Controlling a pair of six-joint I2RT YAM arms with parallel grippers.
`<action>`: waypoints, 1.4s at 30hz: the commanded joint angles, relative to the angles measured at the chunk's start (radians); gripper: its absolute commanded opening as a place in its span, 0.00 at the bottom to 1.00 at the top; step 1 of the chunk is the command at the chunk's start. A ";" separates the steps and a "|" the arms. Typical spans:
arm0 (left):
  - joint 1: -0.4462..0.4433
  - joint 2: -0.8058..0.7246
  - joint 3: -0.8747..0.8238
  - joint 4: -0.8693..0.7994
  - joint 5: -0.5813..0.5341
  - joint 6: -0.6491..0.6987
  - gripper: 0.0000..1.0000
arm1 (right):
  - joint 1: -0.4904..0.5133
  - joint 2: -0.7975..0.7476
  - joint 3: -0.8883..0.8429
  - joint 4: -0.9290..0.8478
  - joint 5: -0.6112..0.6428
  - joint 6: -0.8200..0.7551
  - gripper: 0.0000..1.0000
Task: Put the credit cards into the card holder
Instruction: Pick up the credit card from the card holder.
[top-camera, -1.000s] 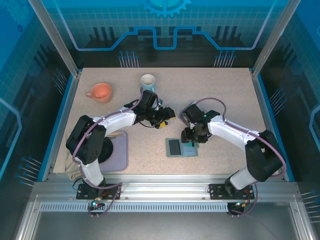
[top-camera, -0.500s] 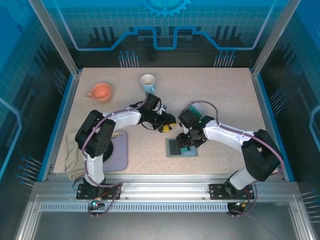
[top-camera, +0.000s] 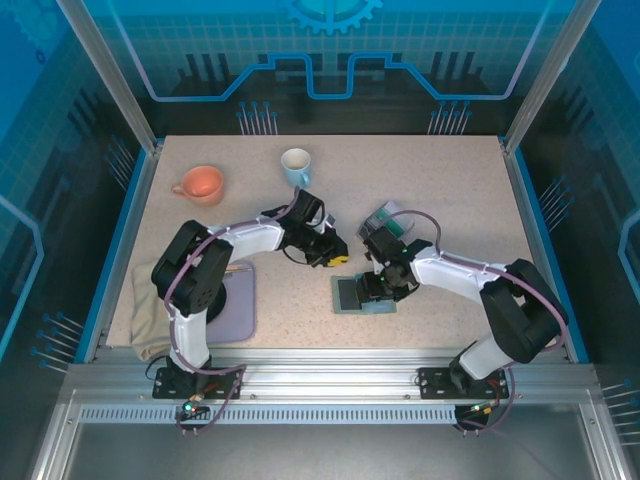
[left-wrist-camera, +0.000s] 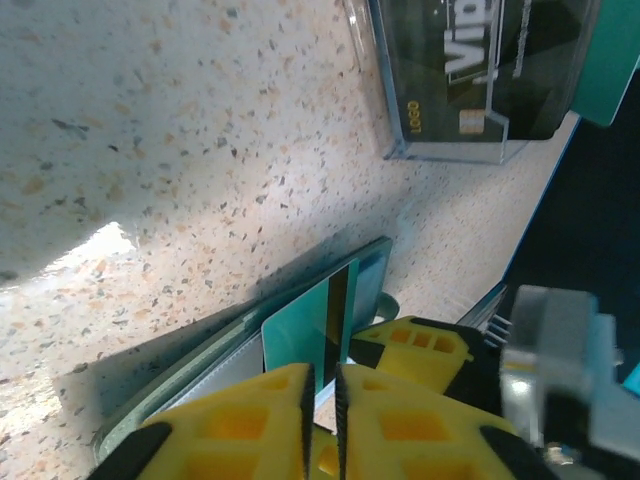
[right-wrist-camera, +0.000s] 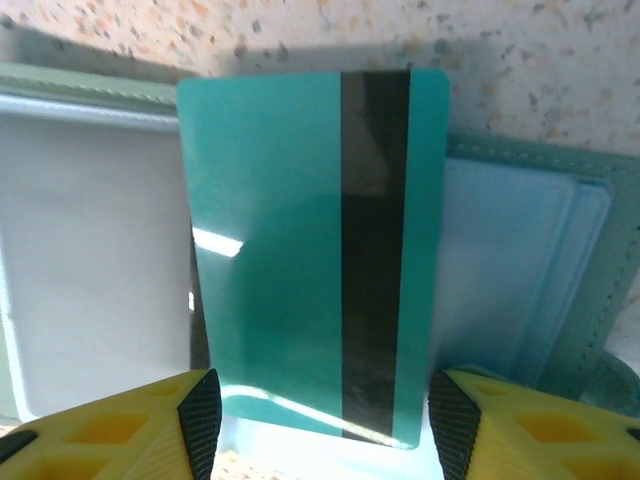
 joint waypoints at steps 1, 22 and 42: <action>-0.034 -0.072 -0.026 -0.036 -0.031 0.003 0.15 | -0.029 -0.017 -0.029 0.038 -0.066 0.031 0.60; -0.159 -0.016 -0.109 0.145 -0.110 -0.181 0.08 | -0.153 0.035 -0.104 0.101 -0.174 0.030 0.48; -0.169 -0.012 -0.140 0.096 -0.189 -0.134 0.16 | -0.182 0.072 -0.097 0.110 -0.228 0.045 0.40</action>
